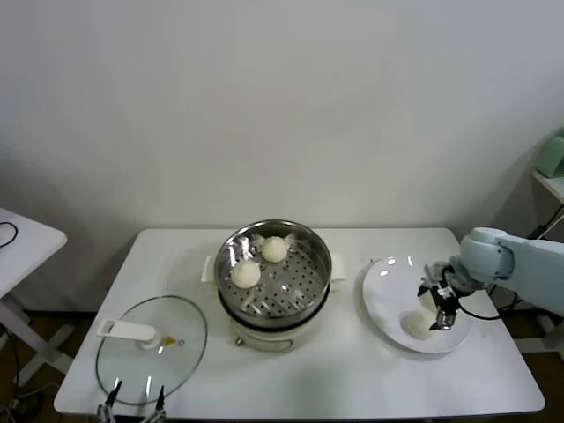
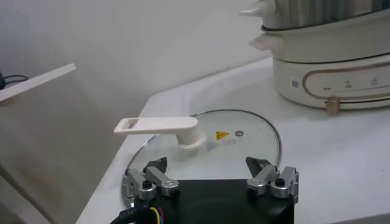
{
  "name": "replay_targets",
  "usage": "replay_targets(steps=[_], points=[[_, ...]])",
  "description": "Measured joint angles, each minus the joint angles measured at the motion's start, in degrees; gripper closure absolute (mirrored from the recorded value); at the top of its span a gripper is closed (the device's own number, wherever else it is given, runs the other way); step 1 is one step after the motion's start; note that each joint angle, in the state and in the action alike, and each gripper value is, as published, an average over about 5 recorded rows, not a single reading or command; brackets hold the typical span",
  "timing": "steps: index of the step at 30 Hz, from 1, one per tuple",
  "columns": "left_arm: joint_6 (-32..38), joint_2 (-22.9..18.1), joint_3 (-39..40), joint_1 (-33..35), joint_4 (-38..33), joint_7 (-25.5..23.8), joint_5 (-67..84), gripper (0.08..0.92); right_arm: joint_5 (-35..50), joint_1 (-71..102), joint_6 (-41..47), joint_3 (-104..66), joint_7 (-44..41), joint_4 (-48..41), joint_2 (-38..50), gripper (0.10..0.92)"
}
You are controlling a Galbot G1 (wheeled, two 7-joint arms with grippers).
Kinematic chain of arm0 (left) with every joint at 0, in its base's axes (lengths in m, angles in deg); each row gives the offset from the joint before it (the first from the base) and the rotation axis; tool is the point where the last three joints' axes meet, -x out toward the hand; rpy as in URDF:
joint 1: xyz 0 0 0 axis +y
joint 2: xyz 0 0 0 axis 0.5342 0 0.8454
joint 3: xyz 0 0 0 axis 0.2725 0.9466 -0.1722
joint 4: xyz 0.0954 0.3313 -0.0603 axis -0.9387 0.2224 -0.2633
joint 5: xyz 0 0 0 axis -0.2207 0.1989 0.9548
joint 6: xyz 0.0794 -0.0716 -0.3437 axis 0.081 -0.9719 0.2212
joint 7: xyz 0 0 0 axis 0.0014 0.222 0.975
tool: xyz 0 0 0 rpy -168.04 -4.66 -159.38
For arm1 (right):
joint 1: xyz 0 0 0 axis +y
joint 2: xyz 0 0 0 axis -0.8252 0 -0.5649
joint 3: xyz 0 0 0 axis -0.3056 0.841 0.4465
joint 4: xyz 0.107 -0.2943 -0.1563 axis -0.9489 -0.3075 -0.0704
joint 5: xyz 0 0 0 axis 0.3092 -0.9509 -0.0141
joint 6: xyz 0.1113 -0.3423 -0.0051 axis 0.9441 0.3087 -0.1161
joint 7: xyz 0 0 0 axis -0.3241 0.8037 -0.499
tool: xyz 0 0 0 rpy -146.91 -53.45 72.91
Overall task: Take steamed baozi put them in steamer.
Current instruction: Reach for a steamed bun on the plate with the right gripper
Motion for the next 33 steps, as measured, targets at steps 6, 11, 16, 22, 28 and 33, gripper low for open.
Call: replay_targets(steps=[6, 11, 16, 22, 28, 33], points=[[0.02, 0.00, 0.05, 0.00, 0.05, 0.01, -0.12, 0.177, -1.83, 4.33, 0.10, -3.15, 0.22, -1.40, 0.18, 0.203], [0.04, 0.00, 0.04, -0.05, 0.34, 0.02, -0.25, 0.177, -2.81, 7.60, 0.10, -5.65, 0.55, -3.00, -0.26, 0.203], [0.06, 0.00, -0.06, -0.08, 0.47, 0.04, -0.26, 0.177, -3.30, 10.18, 0.10, -7.78, 0.67, -4.84, -1.17, 0.203], [0.06, -0.02, -0.18, -0.16, 0.51, 0.07, -0.24, 0.177, -3.71, 12.23, 0.17, -9.39, 0.74, -6.52, -2.31, 0.230], [0.09, -0.13, -0.18, -0.22, 0.57, 0.11, -0.23, 0.177, -3.91, 12.92, 0.18, -10.11, 0.79, -7.05, -3.01, 0.345], [0.18, -0.16, -0.04, -0.18, 0.55, 0.12, -0.27, 0.177, -3.61, 12.26, -0.27, -9.95, 0.41, -6.68, -3.07, 0.378]])
